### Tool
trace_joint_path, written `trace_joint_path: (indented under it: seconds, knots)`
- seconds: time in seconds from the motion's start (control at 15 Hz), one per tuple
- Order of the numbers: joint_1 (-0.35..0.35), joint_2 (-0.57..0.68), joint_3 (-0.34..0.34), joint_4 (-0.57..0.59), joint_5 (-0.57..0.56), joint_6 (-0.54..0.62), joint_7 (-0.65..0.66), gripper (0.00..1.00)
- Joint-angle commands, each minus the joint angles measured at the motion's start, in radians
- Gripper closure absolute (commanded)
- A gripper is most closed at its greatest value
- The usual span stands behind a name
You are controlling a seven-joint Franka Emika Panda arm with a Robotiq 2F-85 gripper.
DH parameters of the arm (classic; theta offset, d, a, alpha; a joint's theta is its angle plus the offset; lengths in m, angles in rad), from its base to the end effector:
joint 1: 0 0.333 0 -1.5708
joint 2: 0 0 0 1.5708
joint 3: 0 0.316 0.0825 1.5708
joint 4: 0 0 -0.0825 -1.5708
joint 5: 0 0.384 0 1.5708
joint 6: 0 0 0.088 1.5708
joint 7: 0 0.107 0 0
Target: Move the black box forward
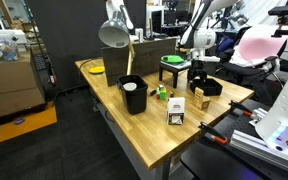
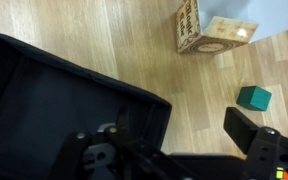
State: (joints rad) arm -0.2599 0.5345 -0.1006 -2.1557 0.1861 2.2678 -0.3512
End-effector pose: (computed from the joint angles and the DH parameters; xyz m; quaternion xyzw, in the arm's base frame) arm 0.4785 -0.1793 0.1210 -0.9751 0.0762 0.1823 0.1007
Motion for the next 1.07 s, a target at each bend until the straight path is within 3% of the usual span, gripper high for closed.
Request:
trace_joint_path:
  seconds: [0.0,0.2,0.27,0.33,1.0]
  knots:
    - [-0.011,0.010,0.010,0.019,-0.017,-0.007,0.015,0.00]
    - [-0.010,0.015,0.008,0.027,-0.021,-0.009,0.016,0.00]
    - [-0.011,0.018,0.010,0.031,-0.020,-0.012,0.013,0.25]
    - [-0.013,0.023,0.011,0.037,-0.016,-0.012,0.013,0.26]
    - [-0.015,0.064,0.002,0.081,-0.026,-0.018,0.030,0.96]
